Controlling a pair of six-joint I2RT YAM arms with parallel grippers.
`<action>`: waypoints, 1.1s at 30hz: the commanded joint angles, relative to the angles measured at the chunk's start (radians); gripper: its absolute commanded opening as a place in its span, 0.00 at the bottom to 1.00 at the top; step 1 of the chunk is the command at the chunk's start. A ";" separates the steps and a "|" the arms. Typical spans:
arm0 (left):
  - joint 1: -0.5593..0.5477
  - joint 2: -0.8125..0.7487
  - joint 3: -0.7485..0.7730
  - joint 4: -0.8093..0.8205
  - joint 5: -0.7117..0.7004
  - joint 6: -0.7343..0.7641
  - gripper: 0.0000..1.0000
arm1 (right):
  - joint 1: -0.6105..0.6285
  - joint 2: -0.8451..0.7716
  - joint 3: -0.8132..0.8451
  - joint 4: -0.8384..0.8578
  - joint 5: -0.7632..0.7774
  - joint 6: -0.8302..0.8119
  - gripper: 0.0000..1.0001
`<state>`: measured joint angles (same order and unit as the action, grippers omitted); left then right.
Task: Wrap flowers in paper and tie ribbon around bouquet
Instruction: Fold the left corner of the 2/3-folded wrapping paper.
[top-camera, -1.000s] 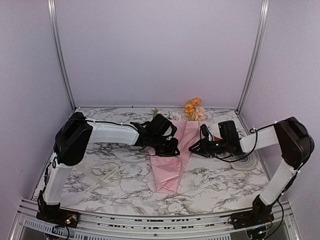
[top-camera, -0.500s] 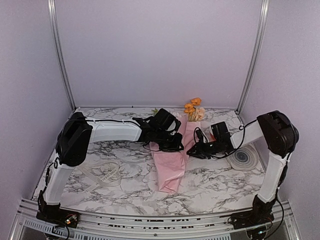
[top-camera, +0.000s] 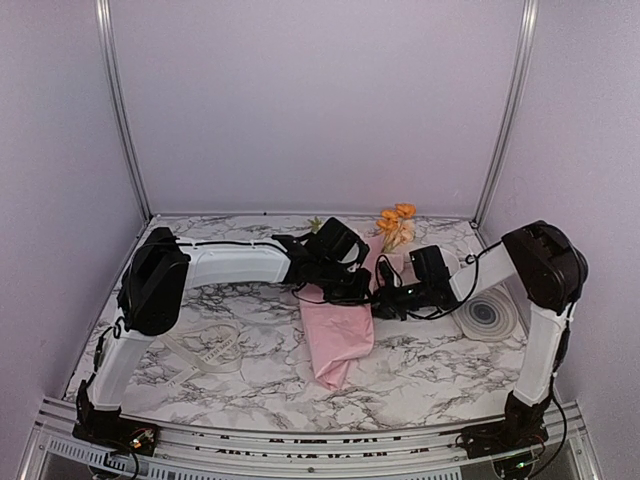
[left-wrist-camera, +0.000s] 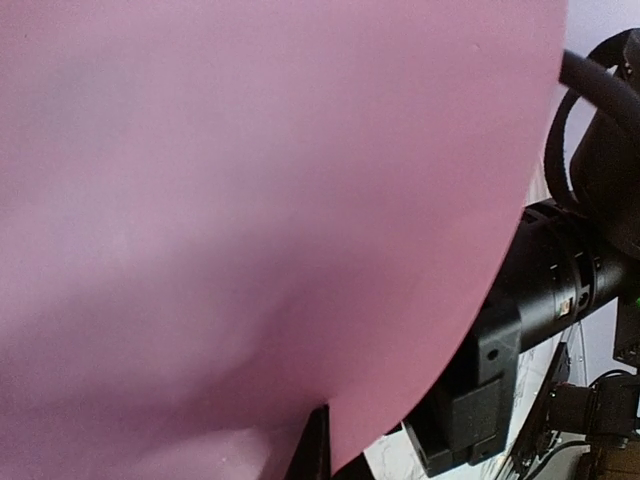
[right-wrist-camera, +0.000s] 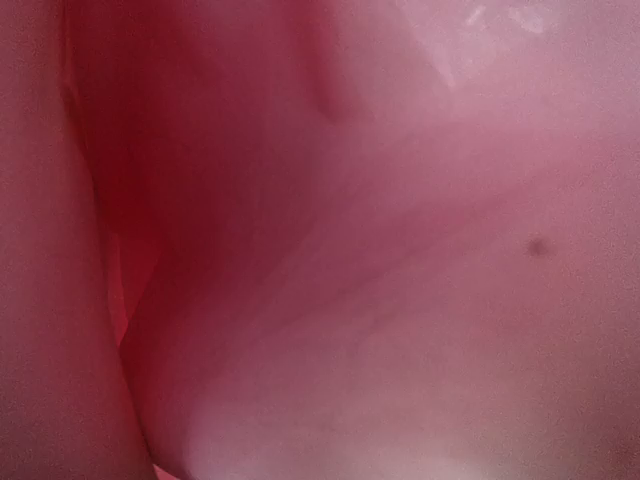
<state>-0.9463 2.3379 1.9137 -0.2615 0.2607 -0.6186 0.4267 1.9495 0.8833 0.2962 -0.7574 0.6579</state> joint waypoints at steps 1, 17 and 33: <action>0.022 0.028 -0.034 -0.029 -0.001 0.014 0.00 | -0.028 -0.072 -0.054 0.138 -0.046 0.069 0.00; 0.021 0.067 0.038 -0.117 -0.047 0.072 0.00 | -0.079 -0.316 -0.079 0.009 0.122 -0.029 0.18; 0.020 0.067 0.042 -0.122 -0.057 0.079 0.00 | -0.018 -0.133 0.111 -0.054 0.184 -0.072 0.41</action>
<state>-0.9230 2.3913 1.9308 -0.3519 0.2131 -0.5575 0.3962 1.7996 0.9672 0.2611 -0.5938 0.5911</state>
